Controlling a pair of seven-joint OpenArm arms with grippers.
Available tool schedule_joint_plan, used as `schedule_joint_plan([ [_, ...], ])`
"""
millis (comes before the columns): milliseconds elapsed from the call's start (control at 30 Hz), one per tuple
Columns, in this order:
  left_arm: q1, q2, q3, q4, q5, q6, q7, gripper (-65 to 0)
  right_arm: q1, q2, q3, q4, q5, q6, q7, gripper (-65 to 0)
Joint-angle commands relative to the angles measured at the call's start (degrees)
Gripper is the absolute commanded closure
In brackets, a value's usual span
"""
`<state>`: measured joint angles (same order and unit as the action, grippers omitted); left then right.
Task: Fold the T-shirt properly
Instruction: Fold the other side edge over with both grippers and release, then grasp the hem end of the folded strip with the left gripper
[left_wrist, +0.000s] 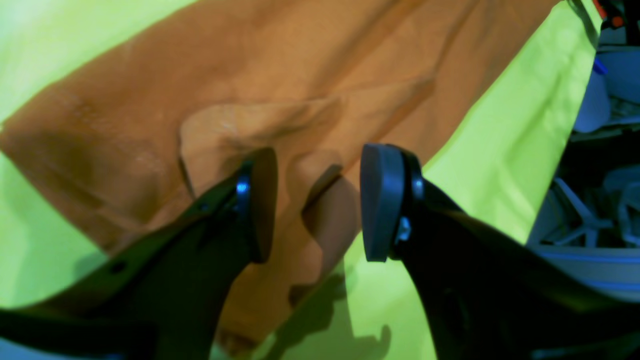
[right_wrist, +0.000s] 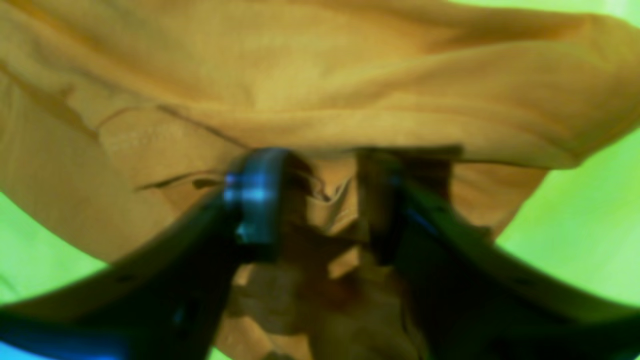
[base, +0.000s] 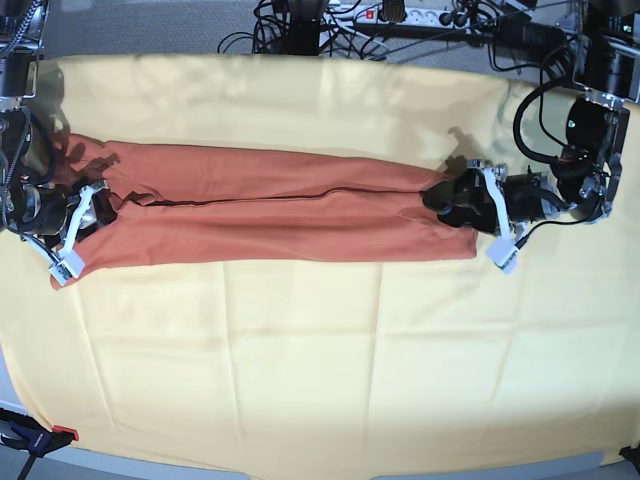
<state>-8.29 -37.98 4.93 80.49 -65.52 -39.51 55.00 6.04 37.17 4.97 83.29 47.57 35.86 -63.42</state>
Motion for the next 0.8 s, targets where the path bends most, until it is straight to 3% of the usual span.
schedule_joint_plan([
  [0, -1.6, -1.22, -2.43, 0.79, -1.42, -0.49, -1.46, -29.0, 2.78, 1.66, 0.72, 0.96, 1.97, 0.17, 1.01, -32.6],
  [233, -0.63, -1.2, -15.91, 0.79, -3.06, -0.49, 1.14, -29.0, 7.58, 1.73, 9.7, 1.49, 10.01, 0.46, -0.94, -29.9],
  [400, 5.11, -1.2, -23.5, 0.79, -5.81, -0.49, 1.31, -29.0, 3.69, 1.4, 13.79, 1.27, 13.75, 2.16, -2.73, -29.5],
  [467, 7.13, -0.79, -26.36, 0.79, -5.95, -0.49, 1.44, -29.0, 1.49, 0.31, 13.79, 0.72, 13.57, 3.89, -1.68, -24.6],
  [567, 9.92, 0.96, -31.63, 0.79, -5.9, -0.49, 1.42, -29.0, -1.81, -2.64, 13.79, -0.57, 9.68, 4.14, 2.43, -11.5],
  [667, 12.9, 3.06, -36.41, 0.79, -5.03, 0.02, 0.9, -29.0, -4.44, -6.12, 13.79, -1.55, 0.28, 4.14, 7.76, -2.0],
  [767, 15.54, 4.85, -38.8, 0.79, -3.74, 0.55, -0.31, -29.1, -6.43, -9.14, 13.79, -1.73, -7.48, 4.14, 10.43, 0.0],
])
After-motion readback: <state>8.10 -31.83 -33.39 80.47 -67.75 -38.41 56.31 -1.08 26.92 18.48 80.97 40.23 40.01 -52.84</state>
